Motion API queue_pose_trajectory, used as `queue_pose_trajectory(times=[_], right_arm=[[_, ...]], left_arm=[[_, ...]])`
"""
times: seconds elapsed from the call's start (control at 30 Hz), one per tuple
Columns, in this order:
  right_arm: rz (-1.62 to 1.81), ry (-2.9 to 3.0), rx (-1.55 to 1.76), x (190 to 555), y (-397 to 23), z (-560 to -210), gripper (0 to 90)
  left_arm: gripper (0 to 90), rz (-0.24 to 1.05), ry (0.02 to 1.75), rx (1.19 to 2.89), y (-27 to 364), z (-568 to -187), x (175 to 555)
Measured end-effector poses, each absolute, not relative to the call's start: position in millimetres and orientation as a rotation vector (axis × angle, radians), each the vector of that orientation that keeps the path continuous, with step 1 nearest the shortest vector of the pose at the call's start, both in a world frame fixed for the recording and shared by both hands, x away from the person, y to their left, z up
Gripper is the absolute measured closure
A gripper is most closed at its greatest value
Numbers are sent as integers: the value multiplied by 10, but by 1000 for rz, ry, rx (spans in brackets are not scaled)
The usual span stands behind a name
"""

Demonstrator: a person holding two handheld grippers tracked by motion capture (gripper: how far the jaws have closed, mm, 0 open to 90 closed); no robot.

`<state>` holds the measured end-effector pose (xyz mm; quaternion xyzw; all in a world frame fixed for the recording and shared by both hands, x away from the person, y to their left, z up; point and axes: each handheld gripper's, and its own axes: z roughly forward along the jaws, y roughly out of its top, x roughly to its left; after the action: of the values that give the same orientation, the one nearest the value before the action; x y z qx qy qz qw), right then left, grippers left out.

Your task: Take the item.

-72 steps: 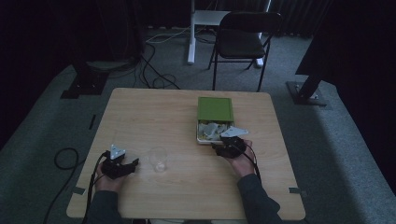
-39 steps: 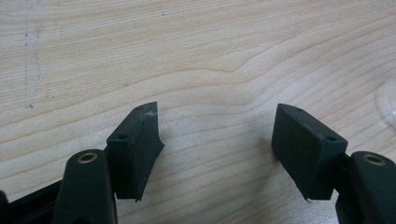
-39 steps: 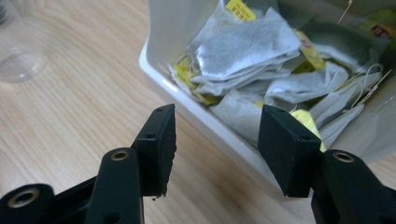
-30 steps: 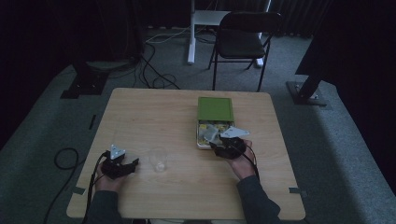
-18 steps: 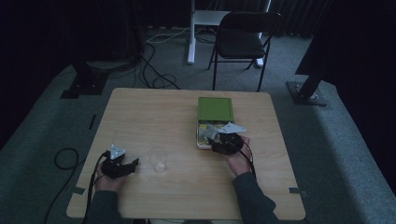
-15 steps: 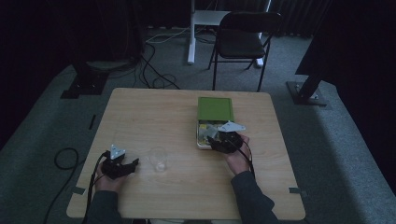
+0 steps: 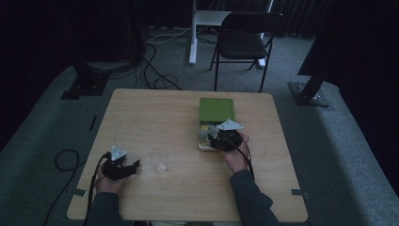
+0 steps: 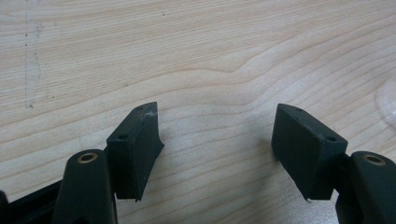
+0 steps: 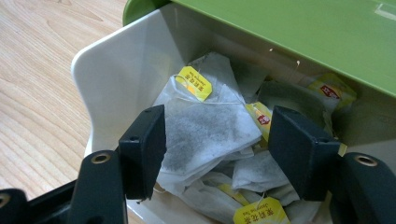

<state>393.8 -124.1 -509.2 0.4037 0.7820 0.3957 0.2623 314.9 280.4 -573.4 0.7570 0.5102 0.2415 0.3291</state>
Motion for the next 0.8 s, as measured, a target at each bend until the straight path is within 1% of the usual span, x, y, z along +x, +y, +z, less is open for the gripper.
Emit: queue_pose_trajectory(times=[0.5,0.8], right_arm=[[1044,2099,1090,3955,-1141,-5134,354],[980,2107,1067,3977,-1078,-5189,333]], left_arm=[[335,632,1335,1981,2804,-5734,3149],[335,632,1335,1981,2804,-5734,3148]])
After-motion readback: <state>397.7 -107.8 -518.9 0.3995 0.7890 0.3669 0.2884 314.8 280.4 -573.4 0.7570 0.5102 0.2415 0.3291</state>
